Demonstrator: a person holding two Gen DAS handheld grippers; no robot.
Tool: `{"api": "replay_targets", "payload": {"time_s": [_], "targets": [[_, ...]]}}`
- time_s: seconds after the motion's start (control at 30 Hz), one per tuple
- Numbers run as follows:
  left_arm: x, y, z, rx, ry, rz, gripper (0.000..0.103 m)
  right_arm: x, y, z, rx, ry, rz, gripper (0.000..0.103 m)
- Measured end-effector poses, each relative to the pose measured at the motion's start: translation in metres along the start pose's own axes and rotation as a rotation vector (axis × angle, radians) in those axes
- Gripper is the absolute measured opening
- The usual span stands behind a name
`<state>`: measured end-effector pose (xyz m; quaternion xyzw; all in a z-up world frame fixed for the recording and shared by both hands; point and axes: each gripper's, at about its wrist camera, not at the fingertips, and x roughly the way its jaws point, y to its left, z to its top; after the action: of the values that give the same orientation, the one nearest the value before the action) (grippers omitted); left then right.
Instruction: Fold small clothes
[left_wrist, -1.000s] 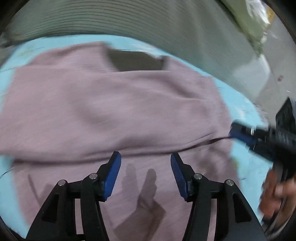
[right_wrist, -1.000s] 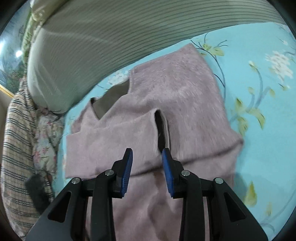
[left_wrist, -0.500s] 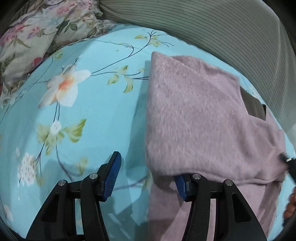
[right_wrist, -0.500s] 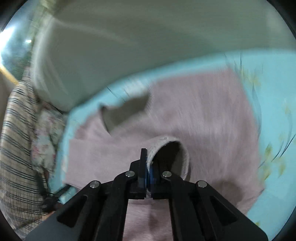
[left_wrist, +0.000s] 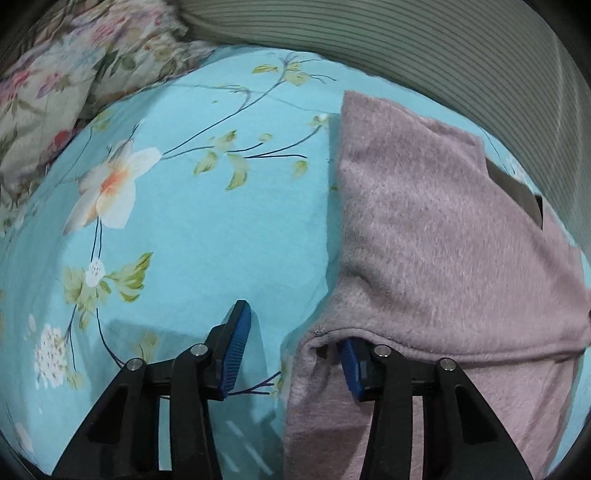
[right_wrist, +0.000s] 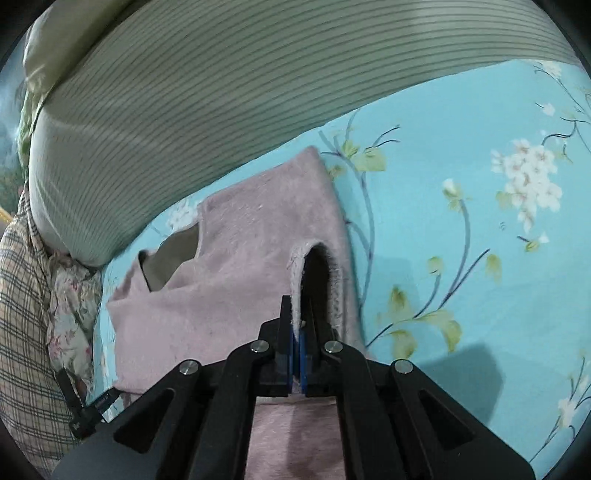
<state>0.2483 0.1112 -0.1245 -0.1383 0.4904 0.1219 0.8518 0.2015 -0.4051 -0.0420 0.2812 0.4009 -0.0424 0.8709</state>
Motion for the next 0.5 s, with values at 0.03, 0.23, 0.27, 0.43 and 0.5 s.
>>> {"api": "replay_targets", "payload": {"time_s": [0.03,0.23,0.27,0.43,0.5], "targets": [[-0.002,0.003,-0.001,-0.027,0.001,-0.009,0.042,0.000,0.005,0.000,-0.014,-0.004,0.011,0.003],[-0.004,0.021,-0.003,-0.173,0.020,-0.082,0.039,-0.006,0.024,0.004,-0.129,-0.042,0.017,0.003],[-0.003,0.023,-0.003,-0.183,0.023,-0.090,0.039,-0.001,0.022,0.004,-0.146,-0.015,-0.070,0.004],[-0.004,0.027,-0.003,-0.192,0.032,-0.113,0.039,-0.018,0.017,0.000,-0.095,-0.069,-0.254,0.006],[-0.004,0.027,-0.004,-0.187,0.032,-0.112,0.039,-0.030,0.030,-0.003,-0.127,-0.145,-0.270,0.006]]}}
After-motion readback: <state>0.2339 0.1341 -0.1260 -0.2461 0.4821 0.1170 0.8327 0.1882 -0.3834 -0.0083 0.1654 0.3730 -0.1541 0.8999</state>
